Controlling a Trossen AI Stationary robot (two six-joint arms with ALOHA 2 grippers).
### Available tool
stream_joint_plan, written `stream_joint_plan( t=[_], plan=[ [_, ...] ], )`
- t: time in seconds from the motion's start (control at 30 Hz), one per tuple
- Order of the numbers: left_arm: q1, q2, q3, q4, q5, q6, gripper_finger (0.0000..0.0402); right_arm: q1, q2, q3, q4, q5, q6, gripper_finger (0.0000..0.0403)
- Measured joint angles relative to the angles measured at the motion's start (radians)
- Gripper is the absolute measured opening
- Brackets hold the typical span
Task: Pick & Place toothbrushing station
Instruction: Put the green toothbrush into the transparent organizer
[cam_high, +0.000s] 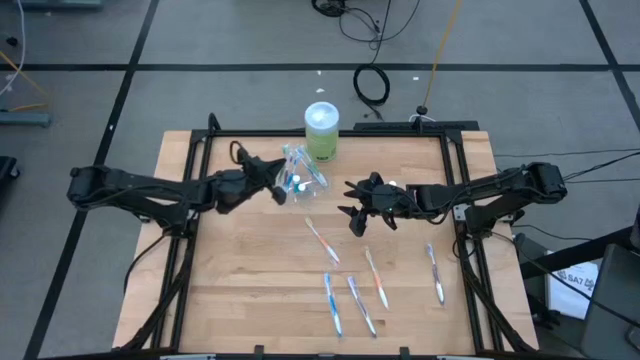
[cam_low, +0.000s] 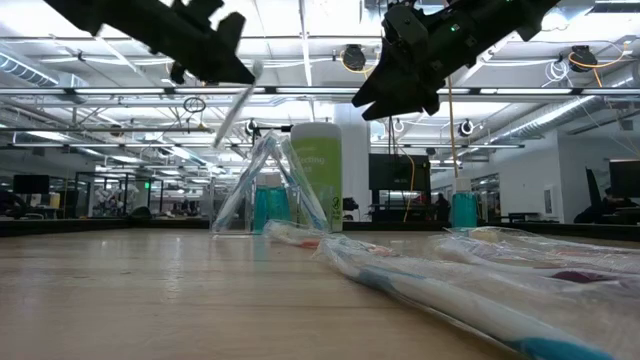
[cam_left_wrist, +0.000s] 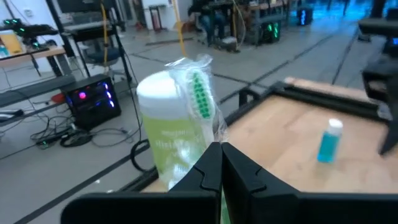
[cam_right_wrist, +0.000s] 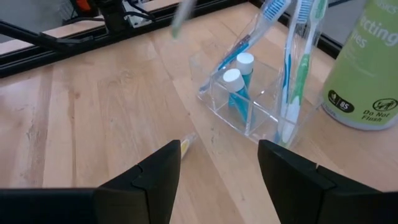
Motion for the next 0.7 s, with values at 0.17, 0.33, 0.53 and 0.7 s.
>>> stream_joint_plan(
  t=[0.17, 0.33, 0.53, 0.7],
  plan=[
    [0.055, 0.115, 0.002, 0.131, 0.021, 0.03, 0.0001, -0.001, 0.0, 0.0, 0.008, 0.0, -0.014, 0.021],
    [0.084, 0.188, 0.002, 0.157, 0.013, 0.008, 0.0001, -0.001, 0.0, 0.0, 0.007, 0.0, -0.023, 0.021],
    [0.086, 0.239, 0.002, 0.177, -0.038, 0.051, 0.0, 0.001, 0.0, 0.0, 0.005, 0.0, -0.044, 0.021],
    [0.083, 0.279, 0.002, 0.171, -0.051, 0.079, 0.0, 0.001, 0.0, 0.0, 0.004, 0.0, -0.039, 0.021]
  ],
)
